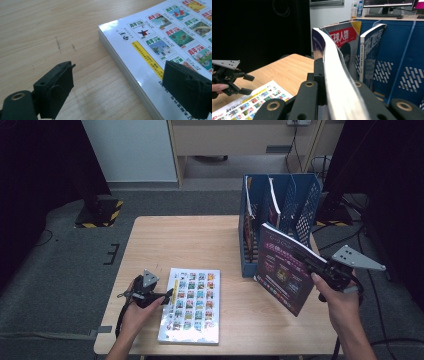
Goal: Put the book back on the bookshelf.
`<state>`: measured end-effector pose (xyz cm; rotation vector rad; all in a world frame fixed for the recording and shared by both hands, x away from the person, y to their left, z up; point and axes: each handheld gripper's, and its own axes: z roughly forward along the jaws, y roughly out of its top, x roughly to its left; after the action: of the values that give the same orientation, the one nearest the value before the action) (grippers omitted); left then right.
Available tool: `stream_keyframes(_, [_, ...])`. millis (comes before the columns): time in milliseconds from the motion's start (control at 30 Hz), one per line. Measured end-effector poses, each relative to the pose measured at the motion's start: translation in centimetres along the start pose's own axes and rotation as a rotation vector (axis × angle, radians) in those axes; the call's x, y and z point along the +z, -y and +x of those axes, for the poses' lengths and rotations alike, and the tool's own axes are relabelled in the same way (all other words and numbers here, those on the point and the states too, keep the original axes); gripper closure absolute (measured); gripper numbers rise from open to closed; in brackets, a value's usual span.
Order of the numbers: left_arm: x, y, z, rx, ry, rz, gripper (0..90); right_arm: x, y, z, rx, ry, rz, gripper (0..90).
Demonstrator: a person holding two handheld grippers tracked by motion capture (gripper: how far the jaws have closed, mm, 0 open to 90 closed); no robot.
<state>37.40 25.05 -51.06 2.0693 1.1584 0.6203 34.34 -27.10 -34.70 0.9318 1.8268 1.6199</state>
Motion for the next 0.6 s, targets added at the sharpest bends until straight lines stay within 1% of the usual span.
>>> stream_keyframes(100, [0.0, 0.0, 0.0, 0.001, 0.000, 0.000, 9.0, -0.4, -0.3, -0.1, 0.005, 0.001, -0.006, 84.0])
stream_keyframes(133, [0.1, 0.0, 0.0, 0.002, 0.000, 0.000, 9.1, -0.9, -0.8, -0.1, 0.011, -0.005, -0.021, 84.0])
stream_keyframes(233, [0.0, 0.0, 0.0, 0.001, 0.002, -0.001, 9.0, -1.2, -1.3, -0.2, 0.015, -0.017, -0.033, 84.0])
stream_keyframes(333, [0.0, 0.0, 0.0, -0.003, 0.002, -0.002, 9.0, -1.7, -2.5, -0.5, 0.041, -0.039, -0.065, 84.1])
stream_keyframes(433, [0.0, 0.0, 0.0, -0.004, 0.003, -0.005, 9.0, -1.8, -3.4, -0.7, 0.045, -0.032, -0.083, 84.0])
stream_keyframes(533, [0.0, 0.0, 0.0, -0.005, 0.005, -0.006, 9.0, -1.7, -4.2, -0.9, 0.042, -0.005, -0.083, 84.0])
stream_keyframes(567, [0.0, 0.0, 0.0, -0.005, 0.005, -0.006, 9.1, -1.7, -4.2, -0.9, 0.042, -0.005, -0.083, 84.0])
stream_keyframes(600, [0.0, 0.0, 0.0, -0.006, 0.005, -0.007, 9.0, -1.5, -4.6, -1.1, 0.042, 0.014, -0.087, 83.9])
